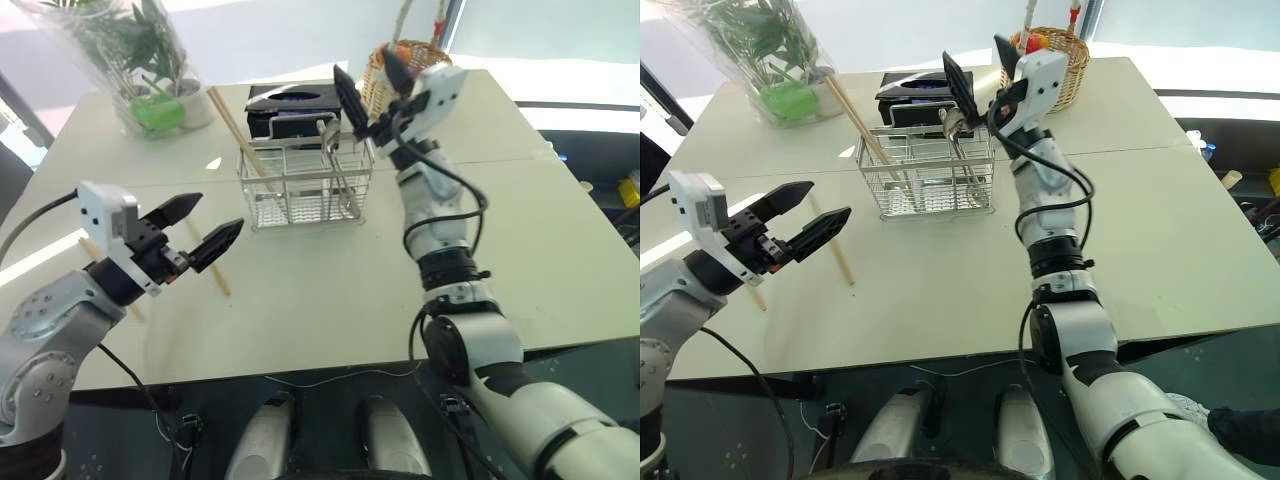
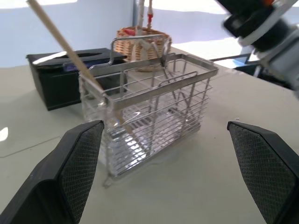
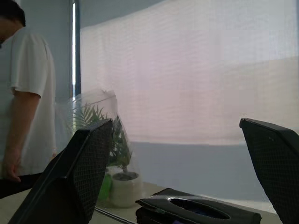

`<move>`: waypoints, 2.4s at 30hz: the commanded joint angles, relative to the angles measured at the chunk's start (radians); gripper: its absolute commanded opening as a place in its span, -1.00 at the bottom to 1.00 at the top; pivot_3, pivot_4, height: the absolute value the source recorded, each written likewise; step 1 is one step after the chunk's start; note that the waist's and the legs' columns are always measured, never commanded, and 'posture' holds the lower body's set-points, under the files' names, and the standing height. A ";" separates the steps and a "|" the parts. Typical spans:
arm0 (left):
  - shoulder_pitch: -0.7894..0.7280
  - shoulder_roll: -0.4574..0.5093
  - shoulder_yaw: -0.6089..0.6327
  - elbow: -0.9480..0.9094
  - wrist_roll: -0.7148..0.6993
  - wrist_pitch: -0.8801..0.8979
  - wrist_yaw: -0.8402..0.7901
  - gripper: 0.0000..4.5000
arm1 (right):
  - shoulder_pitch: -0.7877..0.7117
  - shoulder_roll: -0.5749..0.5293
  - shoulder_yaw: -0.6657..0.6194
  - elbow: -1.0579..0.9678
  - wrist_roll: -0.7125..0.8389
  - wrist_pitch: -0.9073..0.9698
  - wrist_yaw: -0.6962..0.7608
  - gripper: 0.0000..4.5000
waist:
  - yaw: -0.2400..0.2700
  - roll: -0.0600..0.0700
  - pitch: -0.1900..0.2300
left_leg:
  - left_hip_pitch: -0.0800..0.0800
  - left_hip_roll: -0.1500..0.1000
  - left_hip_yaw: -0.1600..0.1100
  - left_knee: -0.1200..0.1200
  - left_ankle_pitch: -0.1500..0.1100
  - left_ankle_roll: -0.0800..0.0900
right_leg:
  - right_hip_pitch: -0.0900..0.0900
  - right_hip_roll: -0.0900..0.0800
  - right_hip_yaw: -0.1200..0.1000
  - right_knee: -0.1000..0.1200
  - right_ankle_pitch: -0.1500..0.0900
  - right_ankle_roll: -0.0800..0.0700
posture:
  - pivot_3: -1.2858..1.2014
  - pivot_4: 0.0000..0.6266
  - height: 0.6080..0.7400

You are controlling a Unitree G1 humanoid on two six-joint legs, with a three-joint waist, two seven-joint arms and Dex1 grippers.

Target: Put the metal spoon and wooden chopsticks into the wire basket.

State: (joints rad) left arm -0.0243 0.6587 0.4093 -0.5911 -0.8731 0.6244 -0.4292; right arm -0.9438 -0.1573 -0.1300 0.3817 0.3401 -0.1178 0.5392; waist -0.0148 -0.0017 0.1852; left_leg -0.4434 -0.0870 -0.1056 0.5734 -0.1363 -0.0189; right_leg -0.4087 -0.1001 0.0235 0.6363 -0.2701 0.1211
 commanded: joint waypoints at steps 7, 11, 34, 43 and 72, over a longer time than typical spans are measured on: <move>0.014 -0.095 0.007 0.104 0.188 -0.157 0.043 1.00 | 0.114 -0.255 -0.003 -0.577 0.206 0.551 0.025 -0.10 | 0.003 0.000 0.000 | -0.001 0.000 0.000 0.000 0.000 0.000 | 0.001 -0.003 0.000 -0.001 0.000 0.000 | 0.03 -0.52 1.00; 0.002 -0.149 -0.013 0.127 0.274 -0.168 0.130 1.00 | 0.193 -0.367 -0.018 -0.742 0.358 0.803 0.040 -0.96 | 0.004 -0.001 0.000 | -0.002 0.000 0.000 0.000 0.000 0.000 | 0.001 -0.004 0.000 -0.003 0.000 0.000 | 0.03 -0.52 1.00; -0.317 -0.552 -0.072 0.192 0.564 0.250 0.778 1.00 | 0.379 -0.730 0.020 -0.838 0.567 1.058 0.351 -0.96 | 0.028 -0.010 0.002 | -0.007 -0.001 0.000 0.007 -0.001 0.003 | 0.005 -0.004 -0.006 -0.006 0.001 0.002 | 0.03 -0.52 1.00; -0.503 -0.543 -0.079 0.427 0.636 0.232 0.794 1.00 | 0.394 -0.743 0.019 -0.845 0.595 1.086 0.394 -0.96 | 0.032 -0.012 0.003 | -0.008 -0.002 0.000 0.009 -0.001 0.002 | 0.006 -0.004 -0.007 -0.006 0.001 0.003 | 0.03 -0.52 1.00; -0.565 -0.582 -0.095 0.601 0.763 0.353 0.808 -0.53 | 0.368 -0.750 -0.018 -0.842 0.637 1.119 0.369 -1.00 | 0.027 -0.012 0.002 | -0.007 -0.001 0.000 0.009 -0.001 0.002 | 0.005 -0.003 -0.006 -0.006 0.003 0.007 | 0.03 -0.52 1.00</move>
State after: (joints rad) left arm -0.6028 0.0731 0.2905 0.0246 -0.1194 0.9586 0.3728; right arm -0.5581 -0.8920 -0.1149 -0.4461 0.9658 1.0122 0.9070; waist 0.0120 -0.0136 0.1876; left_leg -0.4505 -0.0884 -0.1061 0.5829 -0.1375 -0.0165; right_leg -0.4037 -0.1031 0.0172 0.6307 -0.2668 0.1281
